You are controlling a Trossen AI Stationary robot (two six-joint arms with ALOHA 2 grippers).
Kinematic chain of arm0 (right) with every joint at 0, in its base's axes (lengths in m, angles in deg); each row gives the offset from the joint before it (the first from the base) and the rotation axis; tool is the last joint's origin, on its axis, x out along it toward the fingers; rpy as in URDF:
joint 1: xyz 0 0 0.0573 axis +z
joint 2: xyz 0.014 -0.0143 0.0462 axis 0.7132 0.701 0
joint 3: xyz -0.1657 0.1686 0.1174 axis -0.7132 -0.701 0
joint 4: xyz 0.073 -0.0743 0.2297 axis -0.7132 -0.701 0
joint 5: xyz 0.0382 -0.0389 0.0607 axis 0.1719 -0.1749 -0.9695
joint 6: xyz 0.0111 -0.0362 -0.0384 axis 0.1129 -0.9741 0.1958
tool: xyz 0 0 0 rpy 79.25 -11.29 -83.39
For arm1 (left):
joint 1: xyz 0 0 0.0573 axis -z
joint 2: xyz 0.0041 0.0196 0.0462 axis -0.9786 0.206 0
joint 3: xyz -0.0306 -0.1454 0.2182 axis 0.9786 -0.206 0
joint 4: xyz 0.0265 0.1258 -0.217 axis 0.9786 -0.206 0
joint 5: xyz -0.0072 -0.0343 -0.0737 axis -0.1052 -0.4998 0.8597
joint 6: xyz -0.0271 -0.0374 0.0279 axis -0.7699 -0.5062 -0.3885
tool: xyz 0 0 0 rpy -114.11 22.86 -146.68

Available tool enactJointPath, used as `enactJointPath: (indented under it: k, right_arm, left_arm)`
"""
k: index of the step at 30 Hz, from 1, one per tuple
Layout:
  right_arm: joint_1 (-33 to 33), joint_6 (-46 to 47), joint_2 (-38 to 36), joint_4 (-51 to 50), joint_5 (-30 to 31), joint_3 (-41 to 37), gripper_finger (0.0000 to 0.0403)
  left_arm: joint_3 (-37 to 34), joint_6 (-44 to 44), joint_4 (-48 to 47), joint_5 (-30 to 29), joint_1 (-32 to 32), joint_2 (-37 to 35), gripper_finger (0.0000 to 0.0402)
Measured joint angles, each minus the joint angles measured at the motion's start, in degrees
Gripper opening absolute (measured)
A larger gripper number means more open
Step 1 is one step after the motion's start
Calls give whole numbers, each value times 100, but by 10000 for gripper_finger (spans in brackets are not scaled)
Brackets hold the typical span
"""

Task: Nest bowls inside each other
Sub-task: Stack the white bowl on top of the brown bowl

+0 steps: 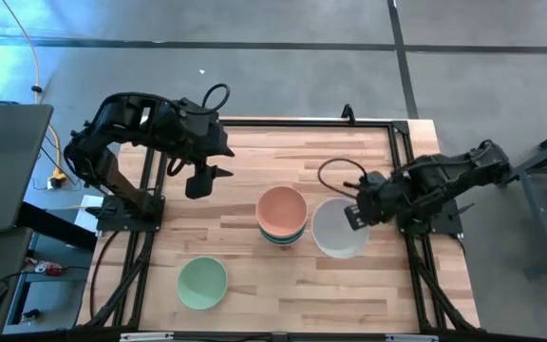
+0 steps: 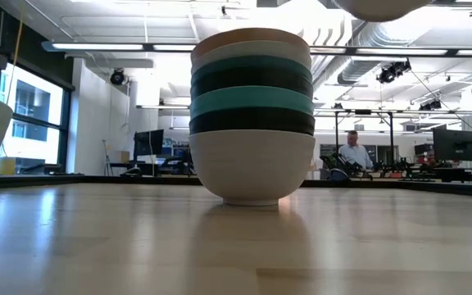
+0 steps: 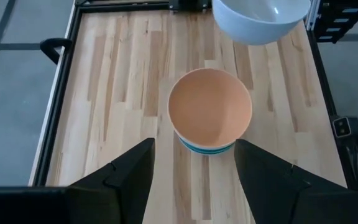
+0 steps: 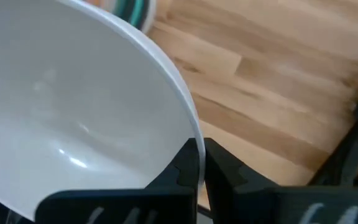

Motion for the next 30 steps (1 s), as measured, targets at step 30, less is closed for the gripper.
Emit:
enactJointPath:
  k: [30]
  right_arm:
    - [-2180,-2746,1097,301,-1095,1177,0]
  left_arm:
    - [-2204,-734,70,-422,0,-1523,211]
